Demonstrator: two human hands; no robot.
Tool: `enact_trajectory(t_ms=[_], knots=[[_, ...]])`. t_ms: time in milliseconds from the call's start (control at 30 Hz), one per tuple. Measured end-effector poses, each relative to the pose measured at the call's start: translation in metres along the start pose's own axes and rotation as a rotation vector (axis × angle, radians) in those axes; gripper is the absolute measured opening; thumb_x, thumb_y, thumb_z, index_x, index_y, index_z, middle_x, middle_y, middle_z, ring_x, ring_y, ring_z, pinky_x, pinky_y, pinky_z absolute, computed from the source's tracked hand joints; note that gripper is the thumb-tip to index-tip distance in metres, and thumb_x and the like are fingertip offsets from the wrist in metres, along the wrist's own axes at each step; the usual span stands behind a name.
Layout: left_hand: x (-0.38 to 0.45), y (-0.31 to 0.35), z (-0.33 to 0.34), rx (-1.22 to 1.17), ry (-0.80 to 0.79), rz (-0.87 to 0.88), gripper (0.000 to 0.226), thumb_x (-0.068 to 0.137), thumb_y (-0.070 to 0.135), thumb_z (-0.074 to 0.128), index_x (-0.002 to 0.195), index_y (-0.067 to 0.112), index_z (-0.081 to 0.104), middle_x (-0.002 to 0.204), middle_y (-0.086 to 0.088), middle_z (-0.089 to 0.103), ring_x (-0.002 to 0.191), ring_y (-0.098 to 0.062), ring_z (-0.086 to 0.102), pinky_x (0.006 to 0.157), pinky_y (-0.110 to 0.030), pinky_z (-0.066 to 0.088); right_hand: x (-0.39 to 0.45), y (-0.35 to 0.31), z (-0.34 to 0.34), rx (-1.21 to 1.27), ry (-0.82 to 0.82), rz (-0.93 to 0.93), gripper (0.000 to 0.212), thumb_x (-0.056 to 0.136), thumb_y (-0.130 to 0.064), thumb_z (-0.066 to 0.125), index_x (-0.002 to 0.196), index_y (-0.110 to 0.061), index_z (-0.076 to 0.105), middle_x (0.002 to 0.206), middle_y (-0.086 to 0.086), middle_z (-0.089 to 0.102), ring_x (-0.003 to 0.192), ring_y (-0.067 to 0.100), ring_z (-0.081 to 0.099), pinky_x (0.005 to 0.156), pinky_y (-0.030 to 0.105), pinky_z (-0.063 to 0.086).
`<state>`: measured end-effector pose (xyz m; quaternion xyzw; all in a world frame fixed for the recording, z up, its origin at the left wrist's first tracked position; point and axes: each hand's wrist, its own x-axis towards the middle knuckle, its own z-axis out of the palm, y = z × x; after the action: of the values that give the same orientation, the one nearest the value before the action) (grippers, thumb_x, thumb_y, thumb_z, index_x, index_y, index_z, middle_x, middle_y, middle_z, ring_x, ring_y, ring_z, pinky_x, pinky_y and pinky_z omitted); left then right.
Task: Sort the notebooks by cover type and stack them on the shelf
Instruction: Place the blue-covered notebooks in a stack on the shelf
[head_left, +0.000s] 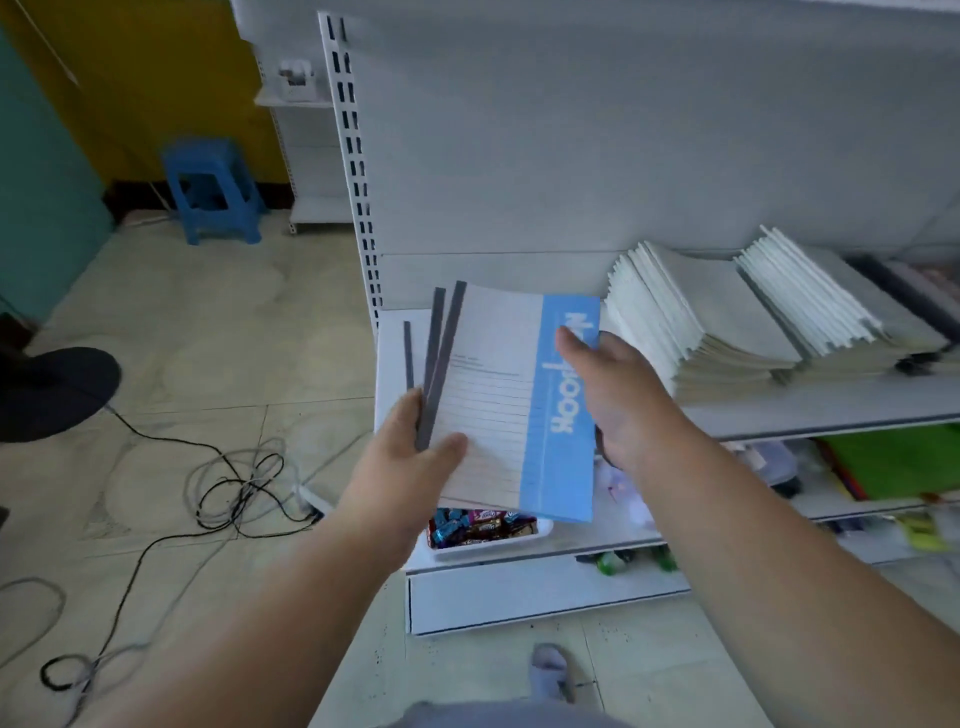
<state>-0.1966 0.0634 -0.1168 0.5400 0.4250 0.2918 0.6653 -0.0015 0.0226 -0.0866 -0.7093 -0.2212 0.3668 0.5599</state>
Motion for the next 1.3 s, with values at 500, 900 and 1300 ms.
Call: enact_trajectory(t_ms=[500, 900, 1300], knots=[[-0.033, -0.003, 0.316, 0.449, -0.242, 0.249, 0.032, 0.104, 0.031, 0.041, 0.13, 0.043, 0.057, 0.106, 0.01, 0.07, 0.093, -0.01, 0.064, 0.075, -0.029, 0.049, -0.03, 0.032, -0.329, 0.1, 0.451, -0.115, 0.016, 0.095, -0.023, 0.056, 0.107, -0.014, 0.049, 0.092, 0.008, 0.061, 0.068, 0.022, 0.062, 0.061, 0.037, 0.052], [0.019, 0.016, 0.537, 0.488, -0.456, 0.236, 0.037, 0.092, 0.007, 0.04, 0.103, 0.036, 0.06, 0.089, 0.017, 0.071, 0.082, 0.0, 0.066, 0.064, -0.027, 0.054, 0.065, 0.02, -0.553, -0.143, 0.413, -0.024, 0.023, 0.09, -0.035, 0.054, 0.106, -0.019, 0.055, 0.109, 0.018, 0.067, 0.096, 0.037, 0.067, 0.078, 0.048, 0.055], [0.138, 0.027, 0.673, 0.876, -0.229, 0.158, 0.015, 0.089, 0.019, 0.058, 0.103, 0.016, 0.053, 0.088, 0.002, 0.058, 0.073, -0.014, 0.06, 0.051, -0.028, 0.054, 0.236, -0.017, -0.653, -0.886, 0.375, -0.17, 0.035, 0.093, -0.032, 0.052, 0.067, -0.018, 0.033, 0.072, -0.003, 0.045, 0.07, 0.024, 0.045, 0.053, 0.033, 0.025]])
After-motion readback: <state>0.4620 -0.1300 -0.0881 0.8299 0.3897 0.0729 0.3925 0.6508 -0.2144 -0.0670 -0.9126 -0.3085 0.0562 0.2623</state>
